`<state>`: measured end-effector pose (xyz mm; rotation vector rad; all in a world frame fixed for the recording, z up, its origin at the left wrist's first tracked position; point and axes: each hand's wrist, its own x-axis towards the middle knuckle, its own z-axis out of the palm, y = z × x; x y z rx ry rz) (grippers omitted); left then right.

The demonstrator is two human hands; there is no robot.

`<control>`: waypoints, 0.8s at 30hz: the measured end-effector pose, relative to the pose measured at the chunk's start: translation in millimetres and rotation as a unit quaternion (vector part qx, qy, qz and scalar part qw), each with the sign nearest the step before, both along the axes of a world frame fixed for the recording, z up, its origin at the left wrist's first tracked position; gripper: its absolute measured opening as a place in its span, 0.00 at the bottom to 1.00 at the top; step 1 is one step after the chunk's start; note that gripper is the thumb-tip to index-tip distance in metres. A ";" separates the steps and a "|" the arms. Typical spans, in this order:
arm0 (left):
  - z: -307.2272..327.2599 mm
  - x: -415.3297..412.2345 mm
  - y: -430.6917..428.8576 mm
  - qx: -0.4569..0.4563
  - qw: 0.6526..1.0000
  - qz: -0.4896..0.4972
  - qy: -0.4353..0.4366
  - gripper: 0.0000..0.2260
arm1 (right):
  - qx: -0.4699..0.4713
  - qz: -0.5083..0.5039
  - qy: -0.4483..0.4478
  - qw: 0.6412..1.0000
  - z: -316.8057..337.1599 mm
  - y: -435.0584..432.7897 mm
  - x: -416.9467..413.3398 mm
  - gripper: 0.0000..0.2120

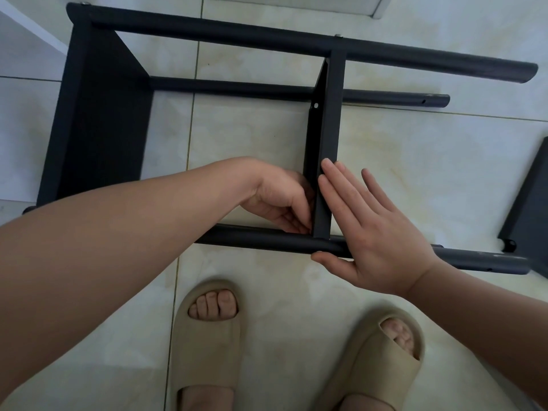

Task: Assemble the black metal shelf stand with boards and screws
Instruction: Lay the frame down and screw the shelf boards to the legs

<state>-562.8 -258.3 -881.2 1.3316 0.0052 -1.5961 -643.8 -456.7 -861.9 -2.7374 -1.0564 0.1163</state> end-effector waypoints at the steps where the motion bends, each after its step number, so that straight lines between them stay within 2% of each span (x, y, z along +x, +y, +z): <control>1: -0.6 -0.2 0.1 -0.001 1.000 0.002 0.001 0.09 | -0.001 0.000 0.000 1.000 -0.2 0.0 0.0 0.42; 8: -2.7 -1.8 3.2 0.000 0.999 -0.023 0.038 0.08 | 0.002 0.001 0.001 1.000 -0.7 -0.6 0.7 0.42; 24: -0.7 4.3 0.1 0.003 0.998 -0.048 0.028 0.07 | 0.013 0.001 0.024 1.000 1.0 -2.0 5.6 0.43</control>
